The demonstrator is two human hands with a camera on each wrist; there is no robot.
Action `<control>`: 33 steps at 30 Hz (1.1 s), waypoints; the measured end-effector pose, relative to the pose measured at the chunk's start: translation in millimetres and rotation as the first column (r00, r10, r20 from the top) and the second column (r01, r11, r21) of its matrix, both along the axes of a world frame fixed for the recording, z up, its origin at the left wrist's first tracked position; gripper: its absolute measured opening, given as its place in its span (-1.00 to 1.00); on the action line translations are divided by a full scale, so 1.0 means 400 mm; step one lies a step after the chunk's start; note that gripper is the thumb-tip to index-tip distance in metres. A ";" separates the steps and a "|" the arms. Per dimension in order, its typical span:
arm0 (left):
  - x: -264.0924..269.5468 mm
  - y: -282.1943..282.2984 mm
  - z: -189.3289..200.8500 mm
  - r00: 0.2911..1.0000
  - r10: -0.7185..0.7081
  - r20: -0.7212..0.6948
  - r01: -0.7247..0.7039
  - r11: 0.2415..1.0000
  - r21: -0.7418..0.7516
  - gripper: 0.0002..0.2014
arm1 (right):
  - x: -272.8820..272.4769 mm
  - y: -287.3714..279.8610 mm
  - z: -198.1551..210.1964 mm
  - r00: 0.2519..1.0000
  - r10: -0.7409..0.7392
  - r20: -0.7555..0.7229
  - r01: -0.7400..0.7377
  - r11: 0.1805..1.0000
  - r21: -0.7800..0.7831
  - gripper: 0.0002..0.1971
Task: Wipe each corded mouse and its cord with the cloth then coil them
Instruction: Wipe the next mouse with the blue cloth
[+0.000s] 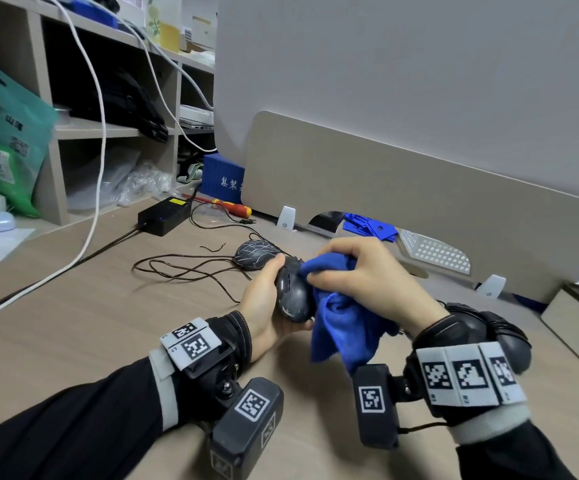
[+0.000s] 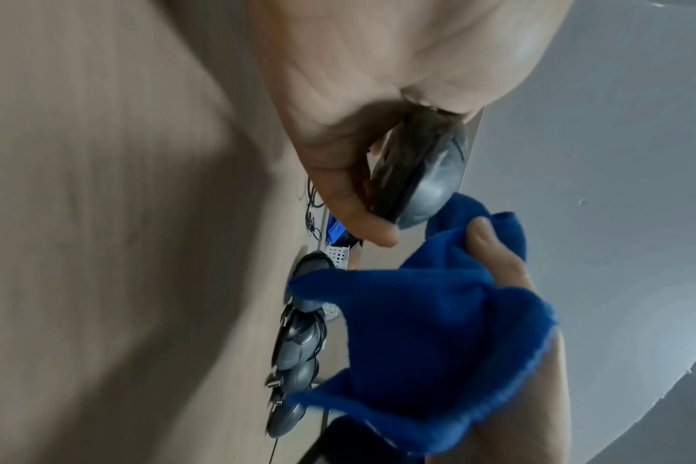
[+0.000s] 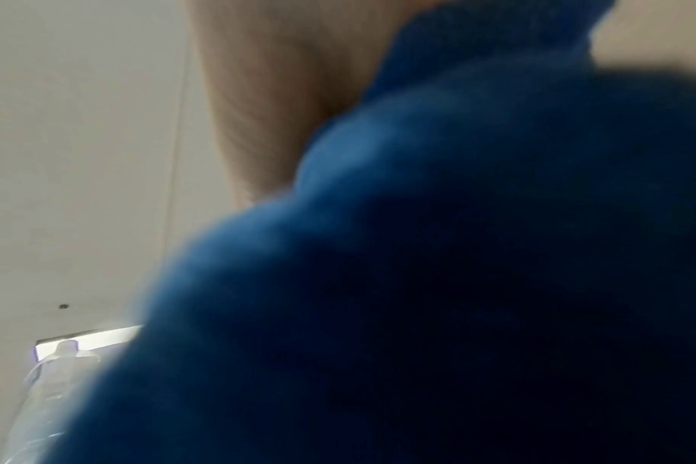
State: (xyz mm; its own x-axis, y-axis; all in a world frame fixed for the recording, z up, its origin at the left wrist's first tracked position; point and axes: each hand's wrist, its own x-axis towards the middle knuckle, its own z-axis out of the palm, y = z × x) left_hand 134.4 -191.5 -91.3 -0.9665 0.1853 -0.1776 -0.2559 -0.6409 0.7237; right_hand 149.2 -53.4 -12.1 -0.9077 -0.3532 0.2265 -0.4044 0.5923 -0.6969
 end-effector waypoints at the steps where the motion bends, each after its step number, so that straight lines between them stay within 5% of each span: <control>1: -0.006 -0.001 -0.001 1.000 0.021 0.020 -0.021 1.000 0.004 -0.64 | 0.005 -0.012 -0.002 0.999 0.053 0.006 -0.053 0.998 0.032 -0.92; 5: -0.021 -0.013 -0.010 0.998 0.048 0.049 -0.049 0.999 0.018 -0.62 | 0.016 -0.010 0.003 0.975 0.176 0.133 -0.196 0.969 0.154 -0.90; 10: -0.015 -0.017 -0.006 1.000 -0.007 -0.013 0.007 0.999 -0.040 -0.61 | -0.005 0.006 -0.003 0.993 0.010 -0.115 0.003 0.994 0.108 -0.89; 14: -0.025 -0.015 -0.008 0.999 0.041 0.015 -0.040 0.999 -0.020 -0.63 | 0.014 -0.015 0.000 0.982 0.184 0.040 -0.188 0.976 0.114 -0.88; 27: -0.030 -0.025 -0.016 0.998 0.005 0.056 -0.009 0.997 0.071 -0.65 | 0.008 0.007 0.005 0.987 0.153 0.038 -0.157 0.973 0.168 -0.87; 33: -0.024 -0.018 -0.016 0.995 0.026 0.093 -0.038 0.991 0.128 -0.64 | 0.019 -0.036 -0.008 0.967 0.253 0.021 -0.251 0.941 0.228 -0.85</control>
State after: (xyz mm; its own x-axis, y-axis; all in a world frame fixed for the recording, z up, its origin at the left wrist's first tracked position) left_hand 124.8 -198.7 -97.7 -0.9531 0.1819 -0.2419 -0.2950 -0.7368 0.6083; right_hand 156.8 -67.8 -15.3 -0.7804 -0.6135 0.1211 -0.5667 0.6121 -0.5515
